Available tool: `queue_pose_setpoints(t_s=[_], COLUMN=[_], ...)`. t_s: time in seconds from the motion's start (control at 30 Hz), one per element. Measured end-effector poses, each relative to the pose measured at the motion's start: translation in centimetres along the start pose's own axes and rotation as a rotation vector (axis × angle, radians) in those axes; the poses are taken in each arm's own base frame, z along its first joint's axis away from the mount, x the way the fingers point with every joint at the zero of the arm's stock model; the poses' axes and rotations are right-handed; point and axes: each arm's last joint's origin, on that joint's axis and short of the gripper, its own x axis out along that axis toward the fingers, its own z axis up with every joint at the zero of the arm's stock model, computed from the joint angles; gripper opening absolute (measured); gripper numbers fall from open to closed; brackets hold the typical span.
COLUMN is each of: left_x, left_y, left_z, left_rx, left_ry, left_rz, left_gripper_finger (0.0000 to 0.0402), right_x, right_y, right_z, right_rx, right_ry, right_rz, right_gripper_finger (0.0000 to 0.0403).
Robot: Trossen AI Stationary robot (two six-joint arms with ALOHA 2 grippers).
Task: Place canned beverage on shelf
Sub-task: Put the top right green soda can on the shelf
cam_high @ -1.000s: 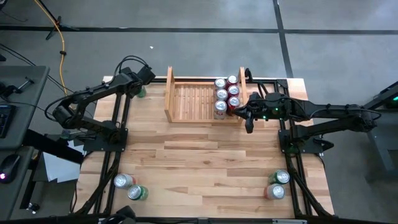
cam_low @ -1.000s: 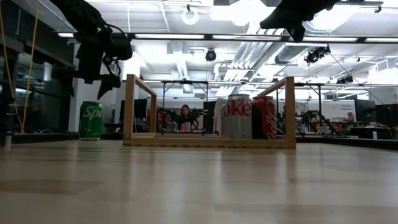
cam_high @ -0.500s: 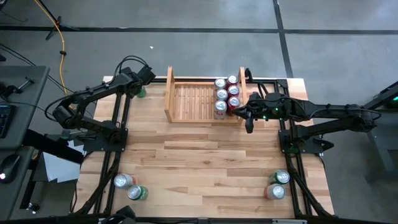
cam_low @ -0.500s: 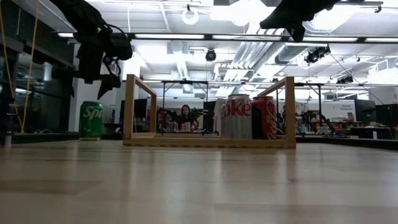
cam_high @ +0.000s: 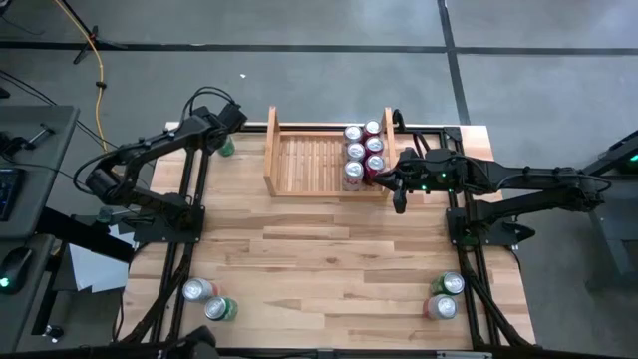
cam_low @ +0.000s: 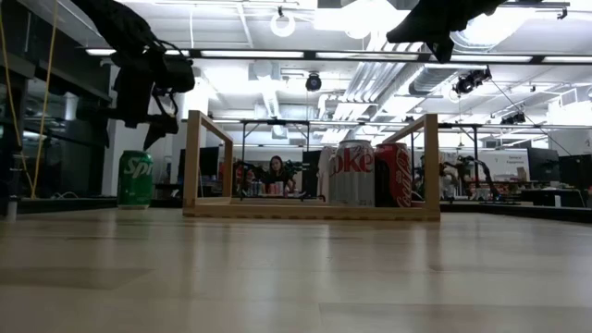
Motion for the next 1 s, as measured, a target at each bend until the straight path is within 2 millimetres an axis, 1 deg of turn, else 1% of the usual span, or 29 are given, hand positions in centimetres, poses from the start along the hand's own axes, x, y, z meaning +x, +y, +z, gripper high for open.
queue_pose_setpoints(t_s=[0.33,0.77,1.0], left_x=[1.02,0.93,0.77], left_y=[-0.67,-0.78,-0.77], left_z=[-0.17,-0.05,0.17], left_rx=[-0.029,-0.072,-0.093], left_ry=[0.003,0.006,-0.018], left_rz=[0.013,-0.01,-0.019], left_gripper_finger=[0.0324,0.0324,0.0324], right_x=[-0.01,-0.01,-0.02], right_y=[-0.12,-0.14,-0.34], right_z=[-0.31,-0.32,-0.26], right_rx=[0.015,0.018,0.01], right_ry=[0.03,0.03,0.009], right_rz=[-0.018,-0.024,-0.092], right_gripper_finger=[0.0,0.0,0.0])
